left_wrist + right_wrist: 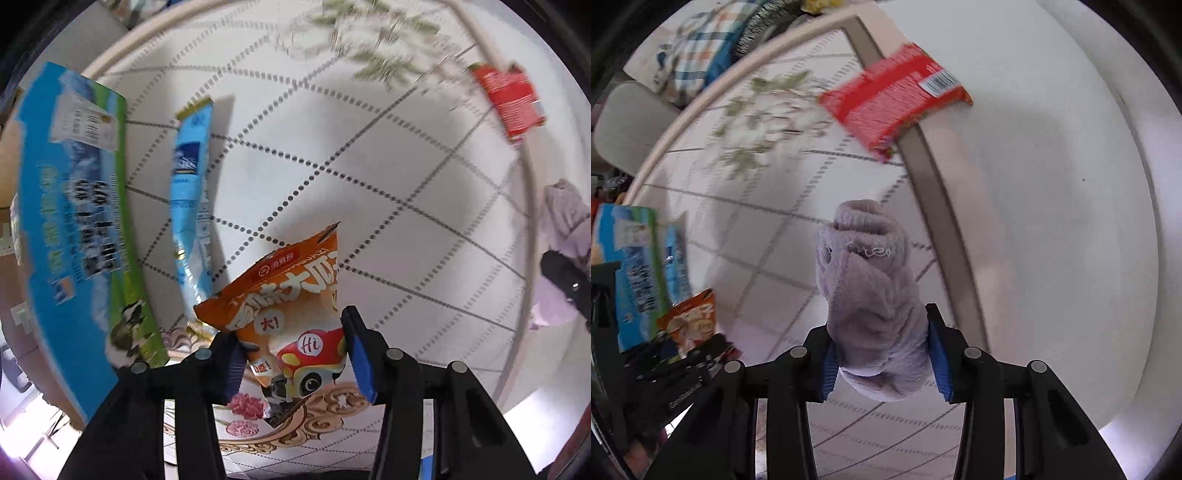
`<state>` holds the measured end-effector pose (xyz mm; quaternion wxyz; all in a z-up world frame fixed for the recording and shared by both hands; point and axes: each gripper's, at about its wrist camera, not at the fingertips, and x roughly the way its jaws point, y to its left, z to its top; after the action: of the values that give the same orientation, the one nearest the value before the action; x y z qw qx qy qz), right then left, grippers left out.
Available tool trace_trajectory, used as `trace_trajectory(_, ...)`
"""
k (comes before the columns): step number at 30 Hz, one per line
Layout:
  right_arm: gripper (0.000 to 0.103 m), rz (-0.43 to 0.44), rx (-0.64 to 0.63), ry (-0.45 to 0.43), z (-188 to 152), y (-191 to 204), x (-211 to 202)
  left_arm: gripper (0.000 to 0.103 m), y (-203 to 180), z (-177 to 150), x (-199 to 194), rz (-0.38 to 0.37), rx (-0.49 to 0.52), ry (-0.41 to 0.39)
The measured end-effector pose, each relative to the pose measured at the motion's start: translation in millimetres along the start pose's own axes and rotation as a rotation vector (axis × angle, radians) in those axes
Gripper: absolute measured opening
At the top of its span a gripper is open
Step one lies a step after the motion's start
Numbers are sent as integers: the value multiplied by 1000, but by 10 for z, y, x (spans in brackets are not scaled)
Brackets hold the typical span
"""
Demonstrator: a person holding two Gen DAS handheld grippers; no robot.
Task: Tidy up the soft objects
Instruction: 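Grasp the lavender cloth with the right tool while the left tool grasps the orange snack bag, then carry the cloth and orange bag into the box and release them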
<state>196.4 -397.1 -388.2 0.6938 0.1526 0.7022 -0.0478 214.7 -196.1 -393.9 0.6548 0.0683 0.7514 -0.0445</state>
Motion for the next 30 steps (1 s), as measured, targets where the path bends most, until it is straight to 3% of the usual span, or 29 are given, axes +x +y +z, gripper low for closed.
trace_trajectory(4,44,49,-30,-52,-159,254,-336,45,153,-245,-495,-89,4,-93)
trace_trajectory(9,44,120,-94,-118,-347,786,-862,45,598,-409,-1205,-138,-5,-211)
trace_trajectory(15,44,215,-203,-160,-760,1701,-1399,45,1731,-632,-1855,-148,-62,-311)
trace_trajectory(21,44,269,-306,-137,-1064,2789,-1452,45,2563,-718,-1905,-123,-122,-324)
trace_trajectory(27,44,233,-354,-85,-1100,3547,-1074,45,3186,-591,-1449,-215,-176,-196)
trace_trajectory(30,44,191,-349,-45,-1059,3769,-791,45,3288,-443,-1154,-252,-172,-135)
